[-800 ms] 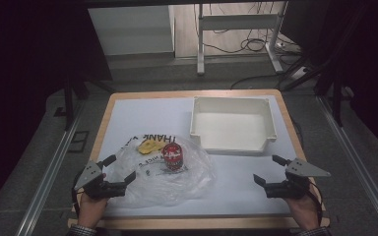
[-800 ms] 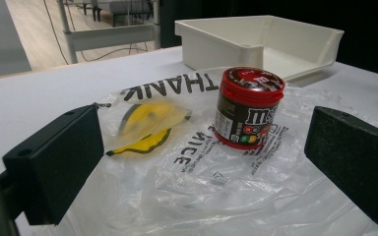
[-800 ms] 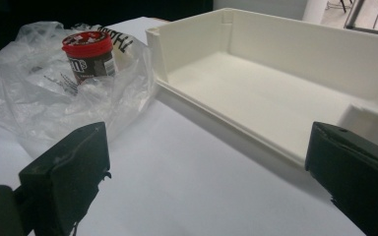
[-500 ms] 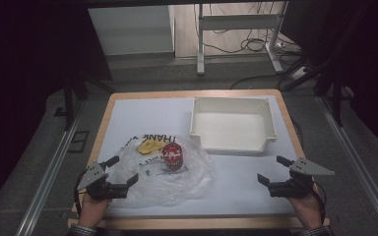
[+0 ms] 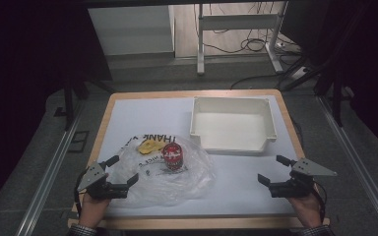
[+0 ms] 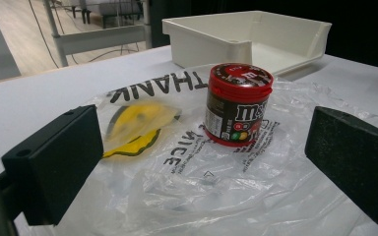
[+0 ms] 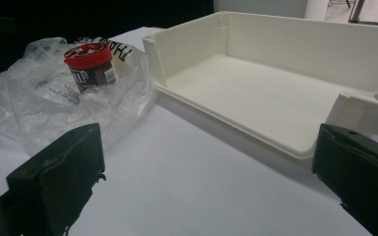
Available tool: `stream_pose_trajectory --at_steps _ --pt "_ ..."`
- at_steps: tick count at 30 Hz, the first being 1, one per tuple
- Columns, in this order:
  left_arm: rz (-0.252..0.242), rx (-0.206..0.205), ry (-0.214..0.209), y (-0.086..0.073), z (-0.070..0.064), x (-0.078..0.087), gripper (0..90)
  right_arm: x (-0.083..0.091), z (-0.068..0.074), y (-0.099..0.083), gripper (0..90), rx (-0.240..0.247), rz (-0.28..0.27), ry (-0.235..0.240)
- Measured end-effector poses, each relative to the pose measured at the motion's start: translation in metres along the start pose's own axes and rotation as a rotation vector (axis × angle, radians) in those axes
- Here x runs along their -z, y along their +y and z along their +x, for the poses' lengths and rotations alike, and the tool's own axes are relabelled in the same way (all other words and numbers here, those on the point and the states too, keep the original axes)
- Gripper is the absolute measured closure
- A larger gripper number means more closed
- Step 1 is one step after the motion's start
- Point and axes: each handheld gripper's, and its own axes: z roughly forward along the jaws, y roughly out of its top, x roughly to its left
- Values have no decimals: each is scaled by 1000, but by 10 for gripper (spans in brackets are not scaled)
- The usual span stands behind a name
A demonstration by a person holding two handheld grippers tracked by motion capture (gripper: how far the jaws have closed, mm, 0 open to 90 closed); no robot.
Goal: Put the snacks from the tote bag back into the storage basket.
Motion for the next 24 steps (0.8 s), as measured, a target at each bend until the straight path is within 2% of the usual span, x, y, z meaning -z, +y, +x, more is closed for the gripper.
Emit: stream_pose_trajectory --at_steps 7,10,21,24 --pt "1 0 -2 0 0 -1 10 -3 0 0 0 15 17 14" --pt "1 1 -1 0 0 -1 10 -6 -1 1 0 39 30 17" --pt "10 3 -5 -1 0 -2 9 -14 3 2 0 58 50 47" --pt "9 3 -5 -1 0 -2 9 -15 4 3 0 63 56 40"
